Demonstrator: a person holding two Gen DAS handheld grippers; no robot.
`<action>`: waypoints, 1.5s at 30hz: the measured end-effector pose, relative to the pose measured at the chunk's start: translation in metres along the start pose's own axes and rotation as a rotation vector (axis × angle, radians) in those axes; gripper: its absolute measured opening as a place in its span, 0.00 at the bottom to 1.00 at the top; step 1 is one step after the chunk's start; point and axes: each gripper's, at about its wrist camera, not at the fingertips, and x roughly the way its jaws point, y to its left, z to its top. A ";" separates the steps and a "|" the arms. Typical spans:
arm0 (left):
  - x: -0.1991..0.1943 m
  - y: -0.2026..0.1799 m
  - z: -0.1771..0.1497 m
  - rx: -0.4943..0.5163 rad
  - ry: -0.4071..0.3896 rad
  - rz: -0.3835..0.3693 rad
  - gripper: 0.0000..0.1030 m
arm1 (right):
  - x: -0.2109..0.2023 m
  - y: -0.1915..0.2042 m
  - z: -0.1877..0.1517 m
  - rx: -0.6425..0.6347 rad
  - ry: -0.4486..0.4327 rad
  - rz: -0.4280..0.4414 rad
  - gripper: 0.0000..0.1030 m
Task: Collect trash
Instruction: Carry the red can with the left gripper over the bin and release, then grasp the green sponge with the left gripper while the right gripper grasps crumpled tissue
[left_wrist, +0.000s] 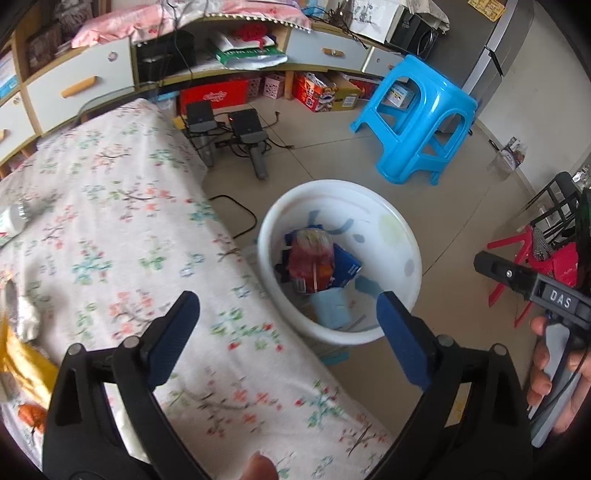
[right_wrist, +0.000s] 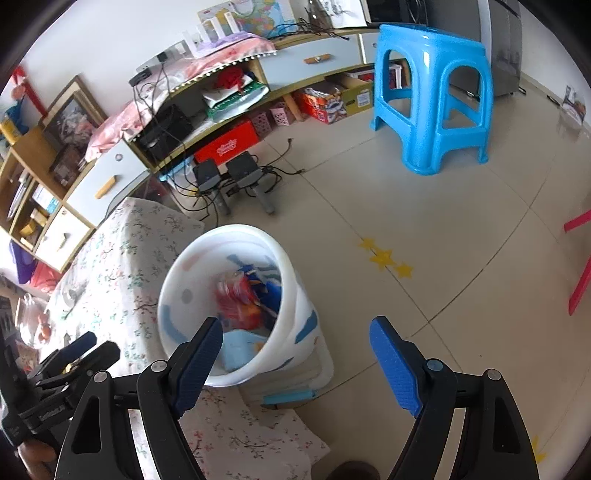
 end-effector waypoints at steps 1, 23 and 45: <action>-0.003 0.002 -0.001 -0.003 -0.002 0.004 0.94 | -0.001 0.004 -0.001 -0.008 -0.001 0.003 0.81; -0.099 0.124 -0.080 -0.173 -0.067 0.143 0.98 | 0.001 0.108 -0.052 -0.218 0.075 0.093 0.82; -0.075 0.167 -0.163 -0.472 0.127 0.154 0.86 | 0.021 0.200 -0.094 -0.391 0.152 0.124 0.82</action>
